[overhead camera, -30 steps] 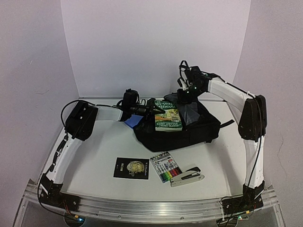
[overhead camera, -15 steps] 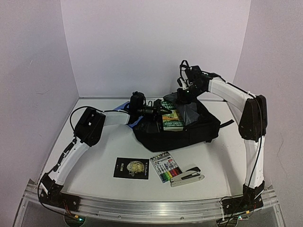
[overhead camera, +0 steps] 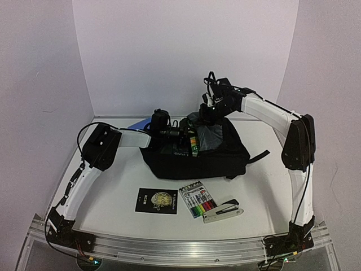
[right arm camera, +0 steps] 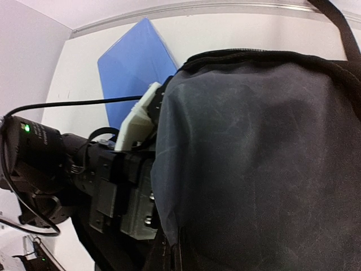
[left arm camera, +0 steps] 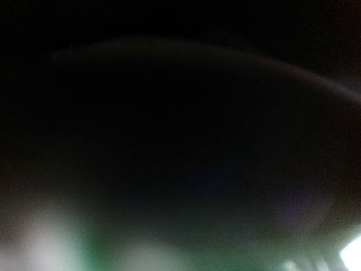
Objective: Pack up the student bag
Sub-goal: Place the book in the student bag.
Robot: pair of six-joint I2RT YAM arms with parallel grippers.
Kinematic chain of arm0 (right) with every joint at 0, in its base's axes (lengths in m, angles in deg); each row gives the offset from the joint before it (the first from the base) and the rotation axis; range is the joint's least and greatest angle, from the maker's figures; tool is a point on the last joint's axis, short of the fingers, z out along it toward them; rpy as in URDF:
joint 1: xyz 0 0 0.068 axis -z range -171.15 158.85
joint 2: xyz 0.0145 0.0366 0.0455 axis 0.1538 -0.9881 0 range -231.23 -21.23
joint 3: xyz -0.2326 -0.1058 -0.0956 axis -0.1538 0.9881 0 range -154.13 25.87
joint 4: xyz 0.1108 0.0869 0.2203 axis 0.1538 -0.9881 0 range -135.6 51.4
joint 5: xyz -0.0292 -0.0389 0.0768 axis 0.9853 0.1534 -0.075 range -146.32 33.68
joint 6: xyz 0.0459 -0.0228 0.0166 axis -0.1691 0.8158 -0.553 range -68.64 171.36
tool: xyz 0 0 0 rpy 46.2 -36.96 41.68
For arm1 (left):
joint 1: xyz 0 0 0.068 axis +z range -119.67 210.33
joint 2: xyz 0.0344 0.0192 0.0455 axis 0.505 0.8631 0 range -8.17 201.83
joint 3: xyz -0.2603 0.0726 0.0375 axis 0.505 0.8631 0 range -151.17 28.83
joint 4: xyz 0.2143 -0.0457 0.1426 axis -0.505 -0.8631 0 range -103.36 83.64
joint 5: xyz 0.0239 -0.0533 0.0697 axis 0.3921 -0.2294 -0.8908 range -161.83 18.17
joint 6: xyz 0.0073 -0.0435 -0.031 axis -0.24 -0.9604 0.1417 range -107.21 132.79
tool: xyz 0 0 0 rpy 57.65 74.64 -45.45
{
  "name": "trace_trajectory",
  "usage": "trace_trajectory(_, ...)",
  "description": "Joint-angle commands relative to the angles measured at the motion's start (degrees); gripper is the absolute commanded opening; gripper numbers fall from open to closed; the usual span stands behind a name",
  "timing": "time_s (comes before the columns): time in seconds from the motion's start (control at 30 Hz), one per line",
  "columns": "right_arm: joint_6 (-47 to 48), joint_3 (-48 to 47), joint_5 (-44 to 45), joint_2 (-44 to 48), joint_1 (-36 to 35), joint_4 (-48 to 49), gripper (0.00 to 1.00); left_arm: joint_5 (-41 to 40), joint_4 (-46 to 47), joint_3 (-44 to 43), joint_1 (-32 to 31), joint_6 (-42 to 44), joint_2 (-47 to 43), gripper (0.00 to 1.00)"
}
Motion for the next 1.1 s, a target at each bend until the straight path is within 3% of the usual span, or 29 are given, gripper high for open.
trace_trajectory(0.0, -4.21, -3.39, -5.82, 4.4, -1.45, 6.72, 0.0, -4.14, 4.88, -1.06, -0.48, -2.17, -0.85, 0.0)
trace_trajectory(0.1, -4.46, -2.11, -6.9, 4.74, -1.45, 7.02, 0.0, -4.68, -6.38, -3.02, -0.48, 1.62, 1.5, 0.08)
trace_trajectory(0.27, -1.4, 0.5, -5.88, 6.19, -1.48, 6.9, 0.0, -5.27, -16.6, 0.96, -0.48, 9.83, -3.36, 0.4)
trace_trajectory(0.5, 2.25, 6.17, -4.79, 9.09, -0.64, 6.5, 0.0, -10.69, -35.96, 2.02, -0.39, 22.84, -11.28, 0.64)
trace_trajectory(0.77, 2.96, 6.79, -5.18, 10.05, -0.42, 6.11, 0.0, -11.84, -35.87, 6.87, -0.12, 22.83, -14.19, 0.62)
trace_trajectory(0.87, 2.8, 6.62, -5.76, 9.87, -0.41, 6.17, 0.0, -9.62, -32.54, 5.29, -0.18, 21.83, -12.33, 0.49)
trace_trajectory(0.97, 2.44, 6.33, -6.9, 9.52, -0.43, 6.27, 0.0, -7.84, -27.58, 2.55, -0.4, 20.27, -9.6, 0.25)
trace_trajectory(1.07, 1.83, 5.89, -8.31, 8.93, -0.49, 6.38, 0.0, -5.34, -22.42, -2.99, -1.07, 17.51, -5.53, 0.15)
